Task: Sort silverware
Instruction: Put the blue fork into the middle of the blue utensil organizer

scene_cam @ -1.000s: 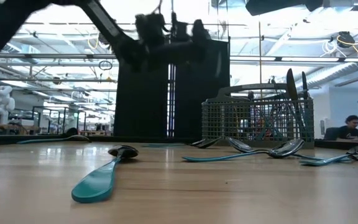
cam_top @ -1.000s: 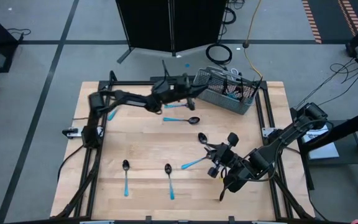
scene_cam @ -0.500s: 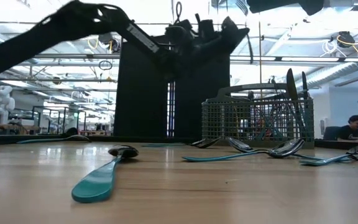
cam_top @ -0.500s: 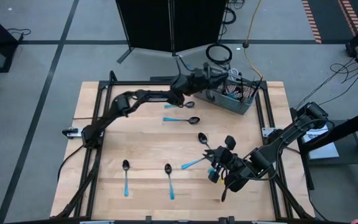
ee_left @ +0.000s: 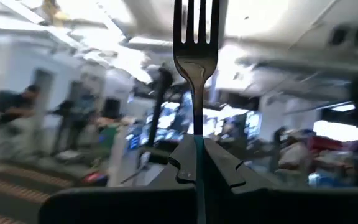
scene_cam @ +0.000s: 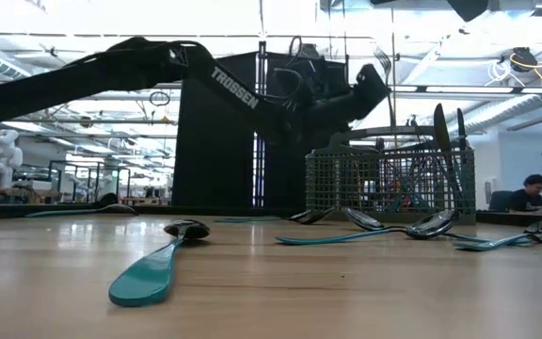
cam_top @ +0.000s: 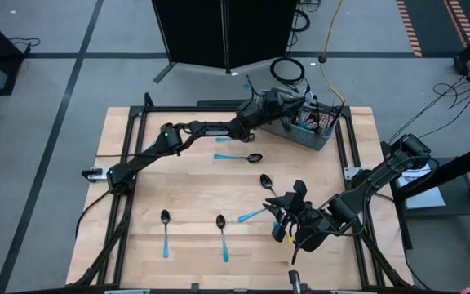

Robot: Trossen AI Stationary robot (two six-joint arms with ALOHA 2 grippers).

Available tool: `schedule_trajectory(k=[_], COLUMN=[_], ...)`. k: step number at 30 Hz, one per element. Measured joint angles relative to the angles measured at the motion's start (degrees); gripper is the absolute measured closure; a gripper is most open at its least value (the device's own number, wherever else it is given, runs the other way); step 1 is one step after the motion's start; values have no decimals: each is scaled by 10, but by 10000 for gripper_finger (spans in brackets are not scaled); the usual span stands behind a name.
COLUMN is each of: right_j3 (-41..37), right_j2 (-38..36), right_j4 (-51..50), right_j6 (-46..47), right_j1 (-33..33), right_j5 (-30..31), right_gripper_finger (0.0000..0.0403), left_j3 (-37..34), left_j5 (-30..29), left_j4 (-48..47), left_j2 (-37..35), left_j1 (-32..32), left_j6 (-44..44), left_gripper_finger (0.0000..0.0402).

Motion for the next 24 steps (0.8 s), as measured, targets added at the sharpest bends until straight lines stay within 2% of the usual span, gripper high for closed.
schedule_trajectory(k=[4,13,16,24], right_j3=[0,0,0,0], right_j2=[0,0,0,0], right_j4=[9,35,46,112], right_j6=[-6,-23,-26,-94], right_j1=[0,0,0,0], right_j5=[1,1,1,-1], right_gripper_finger=[335,335,335,335], left_j3=[0,0,0,0], left_j5=[-44,-47,-68,-85], left_j4=[-30,-55,-69,-83], left_j2=[-1,-2,-2,-2], left_j1=[-1,-10,-14,-16], left_j6=[27,28,33,31], left_gripper_finger=[399,398,392,382])
